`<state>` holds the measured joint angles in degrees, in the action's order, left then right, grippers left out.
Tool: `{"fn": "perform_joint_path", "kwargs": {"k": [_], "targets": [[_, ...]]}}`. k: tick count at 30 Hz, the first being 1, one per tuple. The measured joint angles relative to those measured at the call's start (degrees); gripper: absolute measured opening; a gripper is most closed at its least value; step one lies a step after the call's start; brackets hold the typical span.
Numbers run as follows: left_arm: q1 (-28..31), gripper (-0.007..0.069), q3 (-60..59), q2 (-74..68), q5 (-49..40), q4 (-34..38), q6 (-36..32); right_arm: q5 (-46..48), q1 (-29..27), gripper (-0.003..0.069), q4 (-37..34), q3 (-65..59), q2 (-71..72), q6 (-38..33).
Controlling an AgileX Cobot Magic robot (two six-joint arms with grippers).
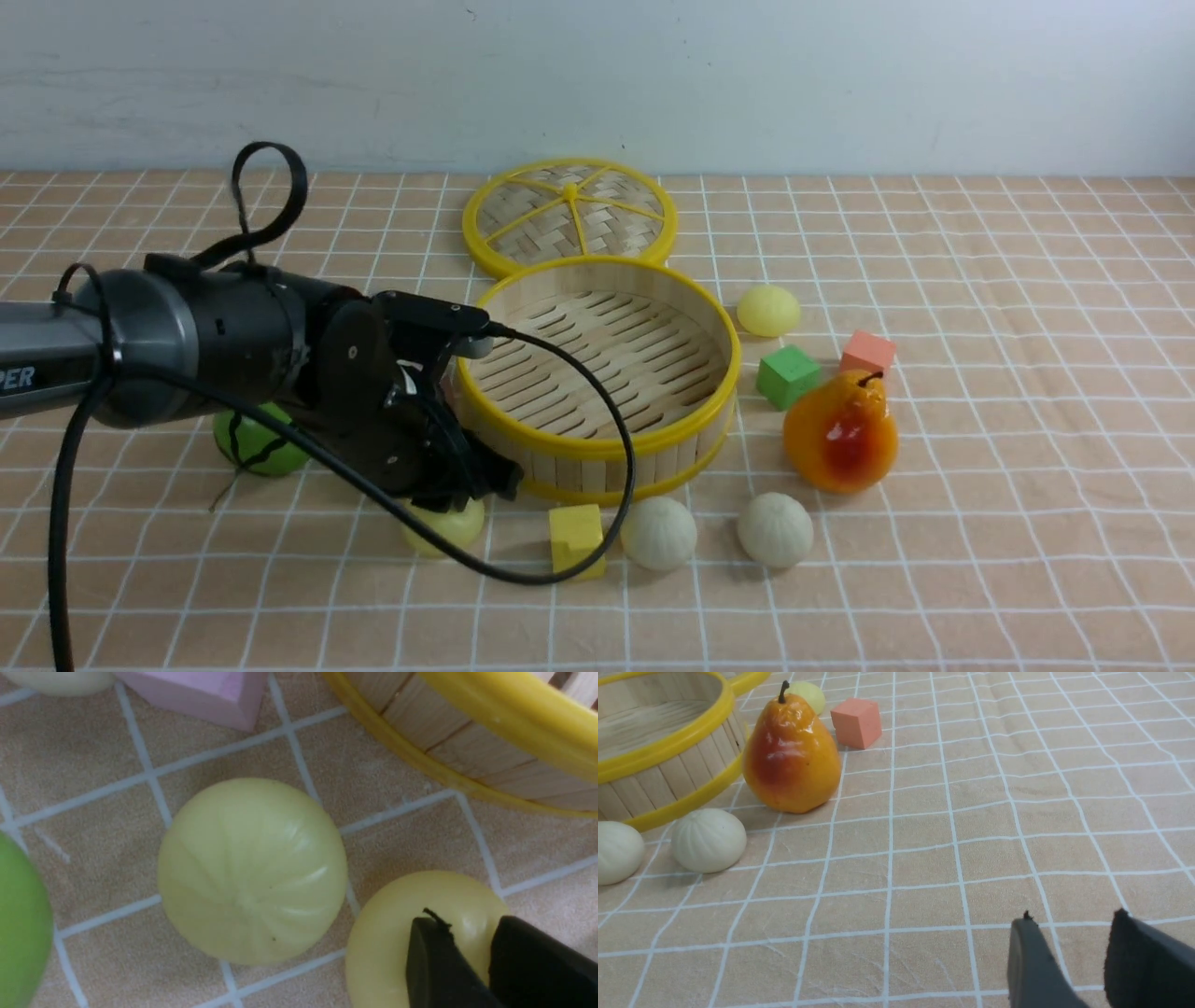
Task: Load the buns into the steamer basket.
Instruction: Use the left arm to grab a steamed stuffed bun, then use the left arm to put the steamed stuffed bun into the steamer
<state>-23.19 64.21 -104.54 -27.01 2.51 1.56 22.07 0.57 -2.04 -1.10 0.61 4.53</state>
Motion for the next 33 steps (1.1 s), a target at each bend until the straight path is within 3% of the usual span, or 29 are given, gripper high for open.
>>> {"fn": "perform_joint_path", "kwargs": {"k": [4, 6, 16, 21, 25, 33], "targets": [[0.0, -0.0004, 0.4, -0.3, -1.1, 0.0, 0.8, 0.0, 0.0, 0.0239, 0.0, 0.0, 0.0, 0.0], [0.0, -0.0013, 0.3, 0.1, -2.6, 0.0, 1.1, 0.0, 0.0, 0.0239, 0.0, 0.0, 0.0, 0.0], [0.0, -0.0013, 5.3, 9.9, -12.8, 1.0, 1.1, 0.0, 0.0, 0.0239, 0.0, 0.0, 0.0, 0.0], [-1.8, -0.0013, 14.9, 10.3, -13.9, 2.5, -2.4, 0.0, 0.0, 0.0239, 0.0, 0.0, 0.0, 0.0], [-5.4, -0.0013, 22.2, 3.7, -14.3, 2.0, -4.2, 0.0, 0.0, 0.0239, 0.0, 0.0, 0.0, 0.0], [-5.3, 0.0023, 31.5, -12.5, -14.5, -0.6, -2.9, 0.0, 0.0, 0.0239, 0.0, 0.0, 0.0, 0.0]]}}
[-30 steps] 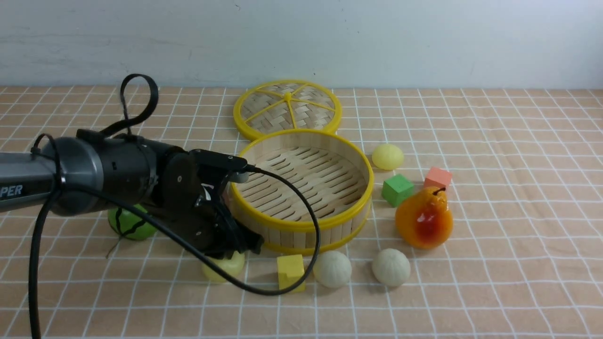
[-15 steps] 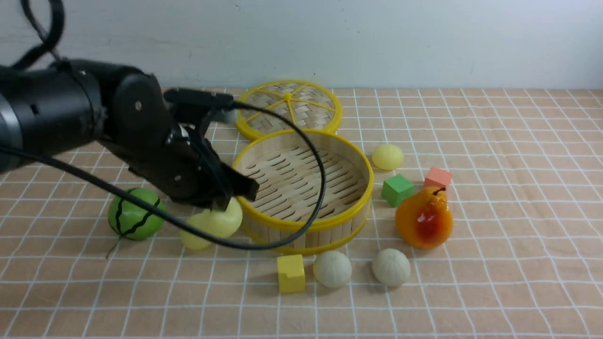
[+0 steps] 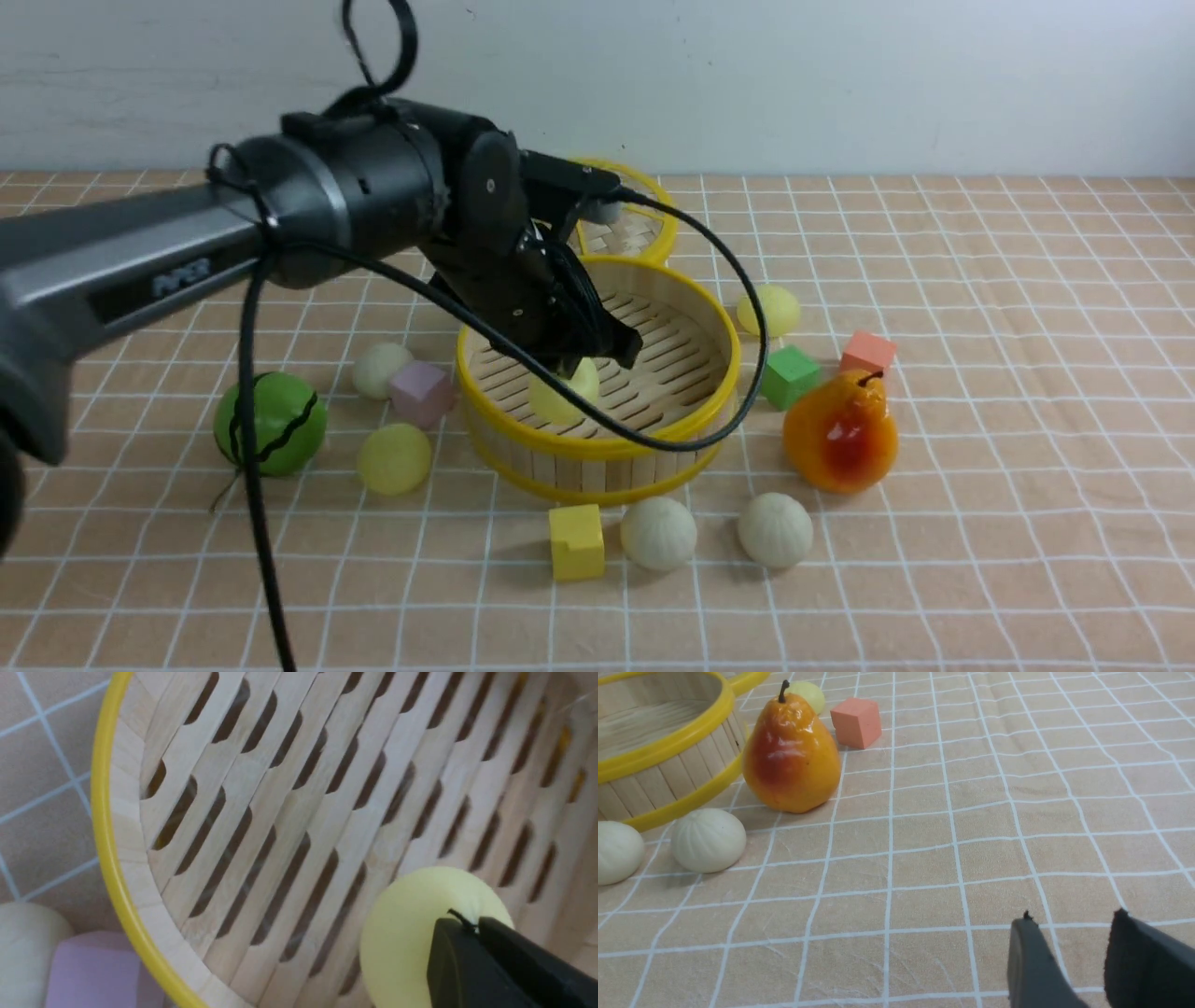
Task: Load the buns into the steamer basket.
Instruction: Use the left arm to put the steamed stuffed bun into the steamer, then use the left arm to grab a steamed stuffed bun
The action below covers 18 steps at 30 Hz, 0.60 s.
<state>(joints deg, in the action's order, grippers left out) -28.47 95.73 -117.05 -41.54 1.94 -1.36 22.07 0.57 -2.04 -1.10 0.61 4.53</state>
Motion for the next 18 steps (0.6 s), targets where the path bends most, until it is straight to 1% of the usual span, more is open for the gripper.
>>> {"fn": "perform_joint_path", "kwargs": {"k": [1, 2, 3, 5, 6, 8, 9, 10, 11, 12, 13, 15, 18], "targets": [[0.0, 0.0027, 0.2, 0.0, 0.0, -0.1, 0.0, 0.0, 0.0, 0.0239, 0.0, 0.0, 0.0, 0.0], [0.0, 0.0076, 1.6, -2.3, 0.0, -0.5, 0.0, 0.0, 0.0, 0.0239, 0.0, 0.0, 0.0, 0.0], [0.0, 0.0090, 1.8, -2.5, 0.0, -0.5, 0.0, 0.0, 0.0, 0.0239, 0.0, 0.0, 0.0, 0.0], [0.0, 0.0189, 2.5, -3.1, 0.1, -0.7, 0.4, 0.0, 0.0, 0.0239, 0.0, 0.0, 0.0, 0.0], [0.0, 0.0252, 2.7, -2.9, -0.4, -0.7, 1.4, 0.0, 0.0, 0.0239, 0.0, 0.0, 0.0, 0.0], [0.0, 0.0347, 2.8, -2.1, -1.5, -0.9, 3.3, 0.0, 0.0, 0.0239, 0.0, 0.0, 0.0, 0.0], [0.0, 0.0366, 2.8, -1.7, -1.7, -0.9, 3.7, 0.0, 0.0, 0.0239, 0.0, 0.0, 0.0, 0.0], [0.0, 0.0441, 2.8, 0.0, -4.1, -1.3, 5.4, 0.0, 0.0, 0.0239, 0.0, 0.0, 0.0, 0.0], [0.0, 0.0449, 2.8, 0.3, -4.8, -1.4, 5.7, 0.0, 0.0, 0.0239, 0.0, 0.0, 0.0, 0.0], [0.0, 0.0498, 2.8, 2.8, -7.8, -1.9, 6.8, 0.0, 0.0, 0.0239, 0.0, 0.0, 0.0, 0.0], [0.0, 0.0524, 2.7, 5.7, -10.9, -1.9, 7.6, 0.0, 0.0, 0.0239, 0.0, 0.0, 0.0, 0.0], [0.4, 0.0526, 1.7, 9.5, -15.0, -2.4, 7.8, 0.0, 0.0, 0.0239, 0.0, 0.0, 0.0, 0.0], [1.9, 0.0477, -2.3, 13.7, -18.3, -2.7, 7.9, 0.0, 0.0, 0.0239, 0.0, 0.0, 0.0, 0.0]]}}
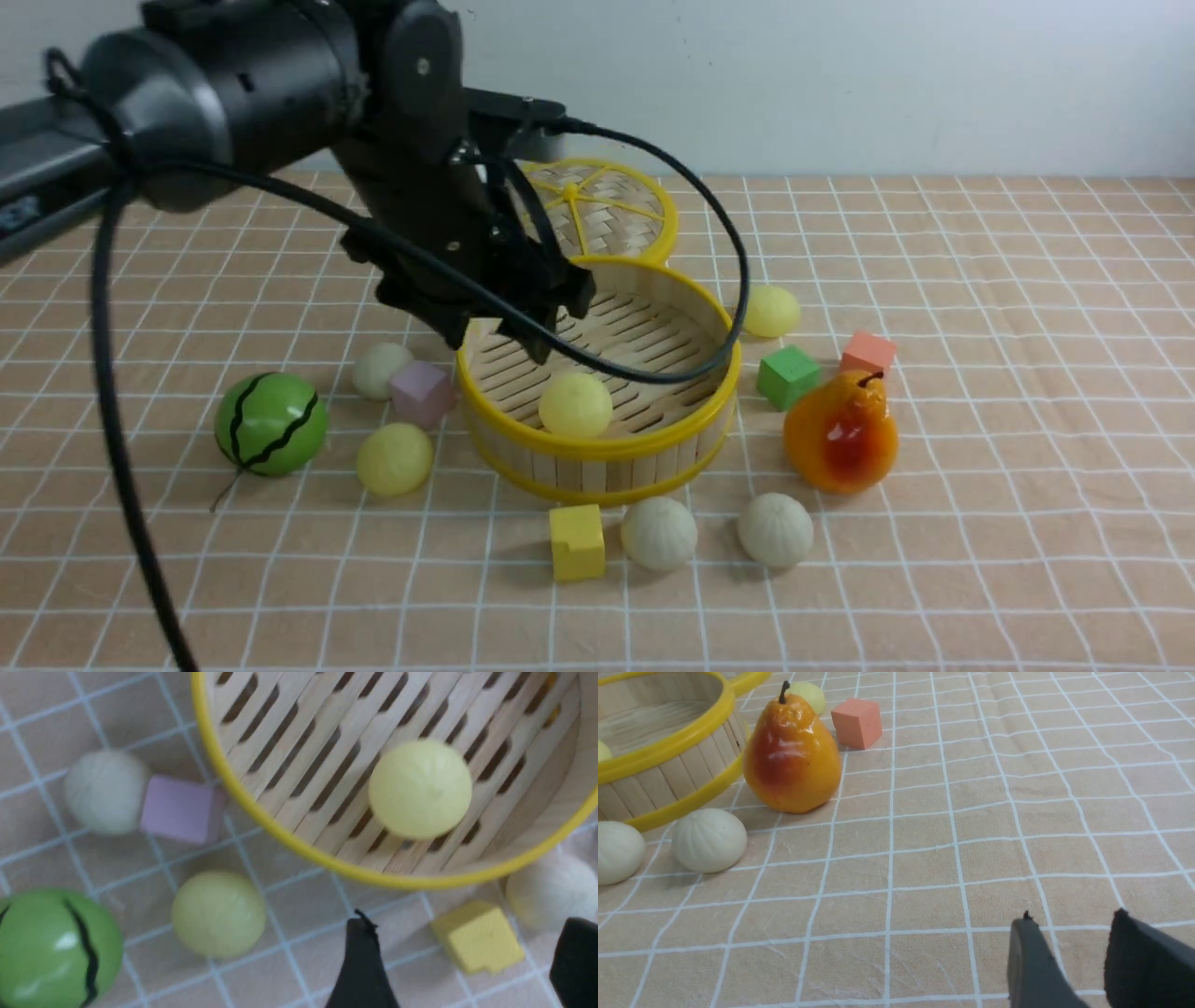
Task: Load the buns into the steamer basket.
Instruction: Use the left arm to grab a steamed stuffed bun
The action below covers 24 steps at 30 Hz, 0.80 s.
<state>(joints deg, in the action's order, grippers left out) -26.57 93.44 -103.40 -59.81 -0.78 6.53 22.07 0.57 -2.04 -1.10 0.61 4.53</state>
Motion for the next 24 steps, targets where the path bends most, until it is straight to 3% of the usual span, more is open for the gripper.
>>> {"fn": "perform_joint_path", "kwargs": {"k": [2, 3, 4, 9, 14, 20, 24], "targets": [[2.1, 0.0386, -4.7, 0.9, -0.9, -0.4, 0.4, 0.0, 0.0, 0.0239, 0.0, 0.0, 0.0, 0.0], [2.3, 0.0386, -4.7, 0.9, -0.9, -0.4, 0.4, 0.0, 0.0, 0.0239, 0.0, 0.0, 0.0, 0.0], [4.1, 0.0301, -9.0, 0.1, 0.3, -0.8, 0.6, 0.0, 0.0, 0.0239, 0.0, 0.0, 0.0, 0.0], [7.5, 0.0165, -13.0, -2.9, 5.4, -0.8, 0.7, 0.0, 0.0, 0.0239, 0.0, 0.0, 0.0, 0.0], [10.6, 0.0160, -13.0, -3.9, 10.7, 0.3, 0.4, 0.0, 0.0, 0.0239, 0.0, 0.0, 0.0, 0.0], [11.3, 0.0267, -13.0, -4.5, 15.2, 1.5, -3.0, 0.0, 0.0, 0.0239, 0.0, 0.0, 0.0, 0.0], [11.3, 0.0291, -13.0, -5.8, 15.4, 0.8, -3.1, 0.0, 0.0, 0.0239, 0.0, 0.0, 0.0, 0.0]]}}
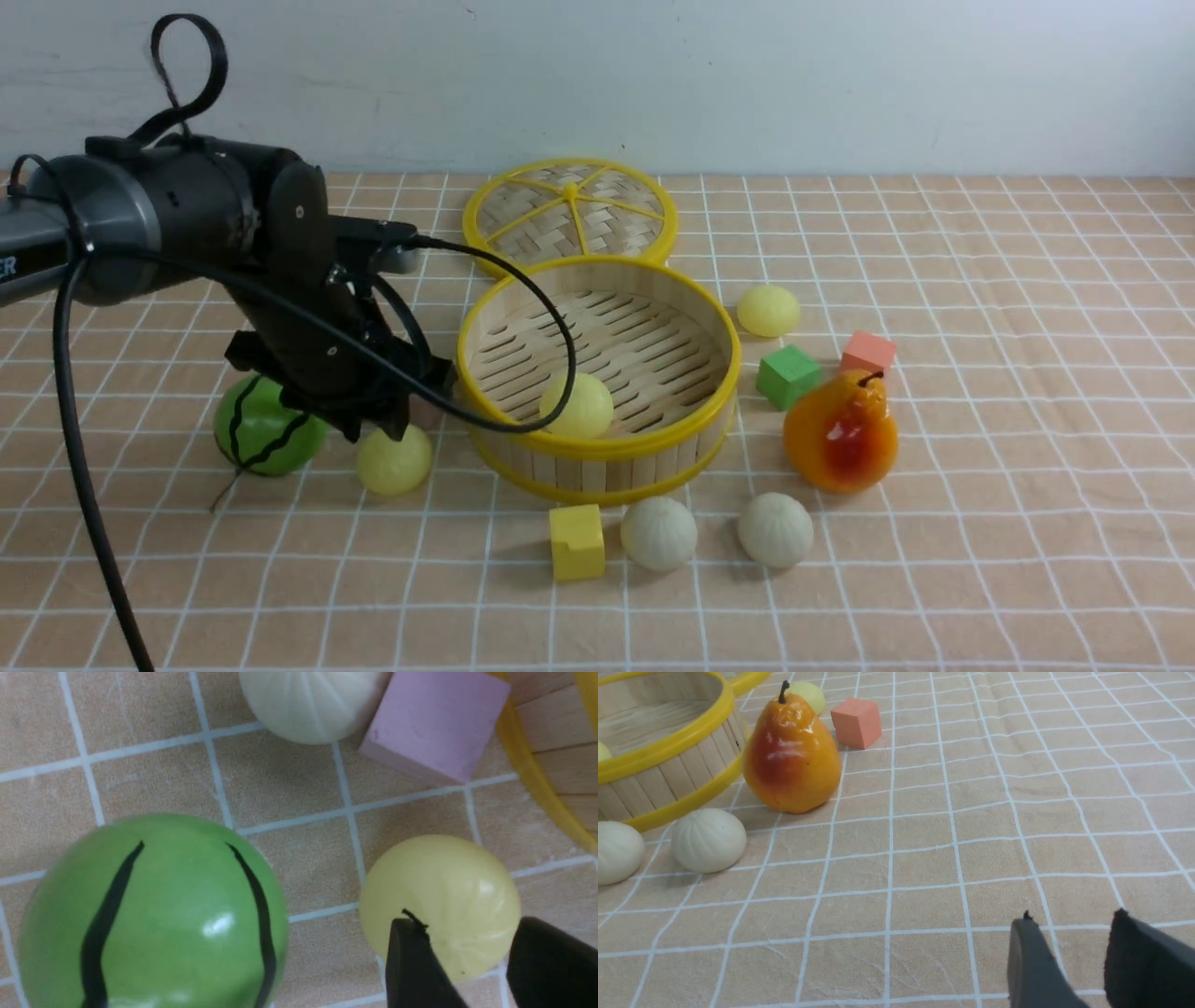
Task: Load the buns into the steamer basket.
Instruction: Use the left arm to grab a steamed stuffed bun
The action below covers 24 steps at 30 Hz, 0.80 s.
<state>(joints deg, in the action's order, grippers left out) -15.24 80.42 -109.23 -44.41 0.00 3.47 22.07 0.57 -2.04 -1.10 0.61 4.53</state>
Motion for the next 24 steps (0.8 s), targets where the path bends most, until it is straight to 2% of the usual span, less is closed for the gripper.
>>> {"fn": "perform_joint_path", "kwargs": {"k": [14, 16, 19, 20, 22, 24], "targets": [[0.0, 0.0288, 0.0, -3.3, 4.7, 0.0, 0.1, 0.0, 0.0, 0.0239, 0.0, 0.0, 0.0, 0.0], [0.0, 0.0225, 0.0, -3.5, 4.0, 0.3, 0.7, 0.0, 0.0, 0.0239, 0.0, 0.0, 0.0, 0.0], [0.0, 0.0067, 0.0, -3.5, 2.7, 0.4, 0.7, 0.0, 0.0, 0.0239, 0.0, 0.0, 0.0, 0.0], [0.0, 0.0055, 0.0, -3.5, 2.6, 0.5, 0.7, 0.0, 0.0, 0.0239, 0.0, 0.0, 0.0, 0.0], [0.0, -0.0013, 0.1, -3.4, 1.7, 0.5, 0.7, 0.0, 0.0, 0.0239, 0.0, 0.0, 0.0, 0.0], [0.0, -0.0013, 0.3, -3.0, 0.2, 0.5, 0.7, 0.0, 0.0, 0.0239, 0.0, 0.0, 0.0, 0.0]]}}
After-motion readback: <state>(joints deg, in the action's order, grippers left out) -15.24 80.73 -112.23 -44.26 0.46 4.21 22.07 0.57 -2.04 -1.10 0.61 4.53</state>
